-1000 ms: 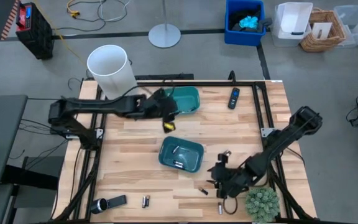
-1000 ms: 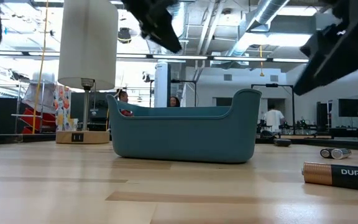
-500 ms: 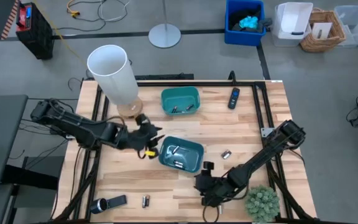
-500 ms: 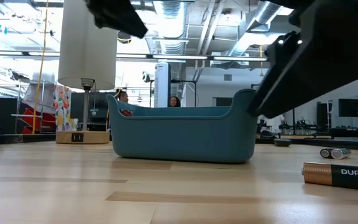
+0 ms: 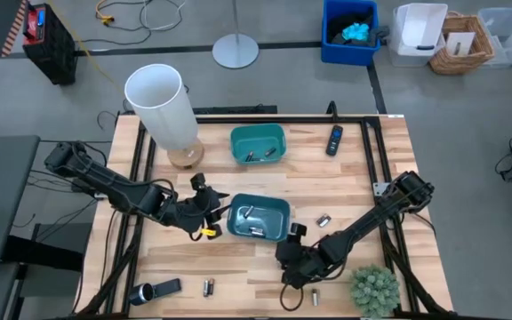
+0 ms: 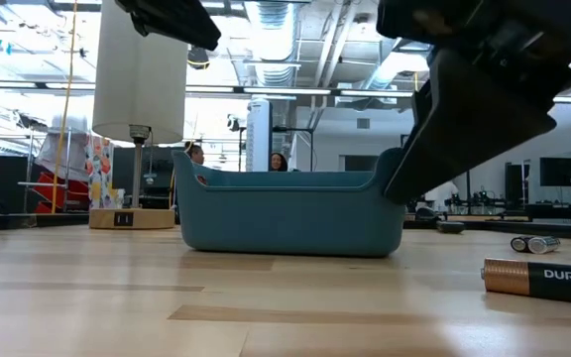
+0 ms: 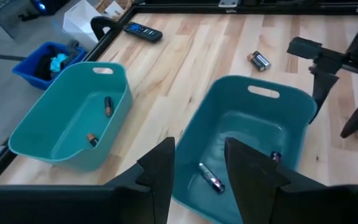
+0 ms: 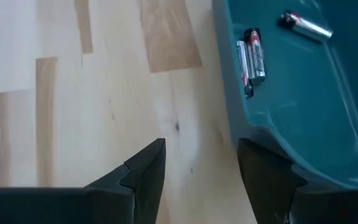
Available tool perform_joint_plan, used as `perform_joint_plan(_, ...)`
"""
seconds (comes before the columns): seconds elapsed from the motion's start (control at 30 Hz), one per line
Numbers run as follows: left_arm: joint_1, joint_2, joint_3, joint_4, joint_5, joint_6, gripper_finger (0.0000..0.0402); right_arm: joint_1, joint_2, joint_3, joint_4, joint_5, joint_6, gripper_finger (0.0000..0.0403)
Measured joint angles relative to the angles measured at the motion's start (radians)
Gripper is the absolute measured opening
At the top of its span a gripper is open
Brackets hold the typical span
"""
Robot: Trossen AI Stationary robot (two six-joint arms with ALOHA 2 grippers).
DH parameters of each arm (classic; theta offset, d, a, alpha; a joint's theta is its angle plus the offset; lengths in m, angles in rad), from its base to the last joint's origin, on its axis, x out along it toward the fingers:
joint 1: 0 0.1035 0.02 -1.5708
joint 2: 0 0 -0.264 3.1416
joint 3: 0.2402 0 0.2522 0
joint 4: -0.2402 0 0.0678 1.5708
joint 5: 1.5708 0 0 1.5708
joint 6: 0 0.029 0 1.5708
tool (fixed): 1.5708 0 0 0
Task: Sort batteries
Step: Put the black battery into the green bin
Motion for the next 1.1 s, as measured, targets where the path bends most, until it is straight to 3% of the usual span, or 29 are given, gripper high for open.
perform_joint_plan(0.8,0.0,0.0,0.0,-0.006,0.002,0.006,0.0134,-0.025,-0.001,0.0,-0.099,0.06,0.053,0.0216)
perform_joint_plan(1.1,0.0,0.0,0.0,-0.014,0.003,0.001,0.0134,0.085,-0.057,0.001,-0.083,0.018,0.077,0.0216)
